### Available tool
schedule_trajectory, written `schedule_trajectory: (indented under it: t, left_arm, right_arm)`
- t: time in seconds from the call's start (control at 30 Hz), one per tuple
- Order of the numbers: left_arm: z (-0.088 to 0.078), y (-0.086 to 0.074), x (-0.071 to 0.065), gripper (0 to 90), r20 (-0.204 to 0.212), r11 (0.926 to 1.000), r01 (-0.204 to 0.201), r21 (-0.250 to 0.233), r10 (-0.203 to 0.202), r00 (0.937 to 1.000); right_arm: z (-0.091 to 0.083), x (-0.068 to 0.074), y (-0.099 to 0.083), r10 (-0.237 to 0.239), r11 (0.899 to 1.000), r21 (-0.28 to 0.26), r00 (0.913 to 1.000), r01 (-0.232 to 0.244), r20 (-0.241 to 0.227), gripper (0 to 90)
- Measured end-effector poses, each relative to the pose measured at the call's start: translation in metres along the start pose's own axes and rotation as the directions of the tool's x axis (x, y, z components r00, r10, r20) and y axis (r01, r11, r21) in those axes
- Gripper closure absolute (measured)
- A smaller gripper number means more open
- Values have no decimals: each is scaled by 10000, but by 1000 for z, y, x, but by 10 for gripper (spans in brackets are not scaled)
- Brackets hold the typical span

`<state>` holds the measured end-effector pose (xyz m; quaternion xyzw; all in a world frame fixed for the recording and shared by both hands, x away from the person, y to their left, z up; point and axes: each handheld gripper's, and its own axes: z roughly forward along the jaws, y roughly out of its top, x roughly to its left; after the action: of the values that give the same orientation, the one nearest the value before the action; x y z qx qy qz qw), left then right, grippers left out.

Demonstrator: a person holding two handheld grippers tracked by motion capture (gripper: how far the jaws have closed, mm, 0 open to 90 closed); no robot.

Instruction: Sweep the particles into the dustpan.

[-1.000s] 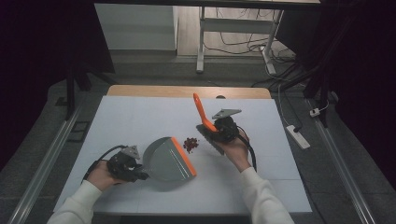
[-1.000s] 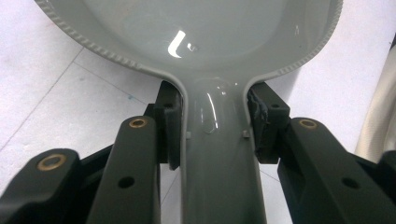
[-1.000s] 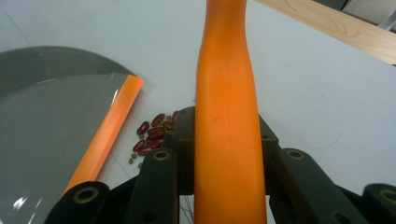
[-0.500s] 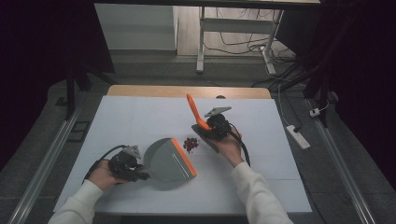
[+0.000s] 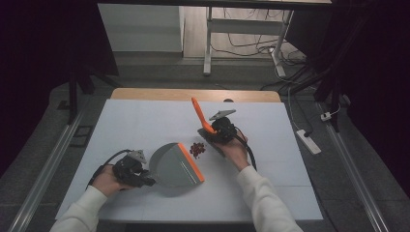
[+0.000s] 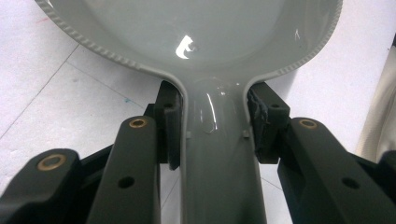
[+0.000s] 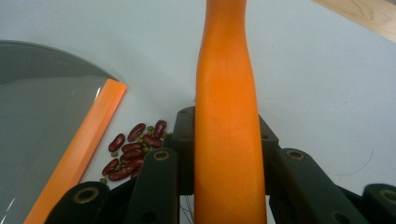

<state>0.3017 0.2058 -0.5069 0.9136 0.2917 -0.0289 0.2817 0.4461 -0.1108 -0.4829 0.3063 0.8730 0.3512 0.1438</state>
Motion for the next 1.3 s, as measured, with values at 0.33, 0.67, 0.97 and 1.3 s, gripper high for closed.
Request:
schedule_trajectory:
  t: [0.33,0.67,0.97,1.3]
  left_arm:
    - [1,2,2,614,16,9999,111,86,-111,9999]
    - [1,3,2,614,73,9998,161,108,-162,9998]
    - [2,4,2,614,72,9998,155,134,-156,9999]
    - [3,4,2,614,60,9998,187,120,-187,9998]
  right_arm:
    - [13,-2,1,-78,9993,370,9998,71,188,704]
    - [23,2,3,-7,9980,630,10000,7,7,707]
    - [25,9,4,-169,9971,733,9997,183,-188,708]
    - [25,21,3,-132,9975,696,9994,155,-330,707]
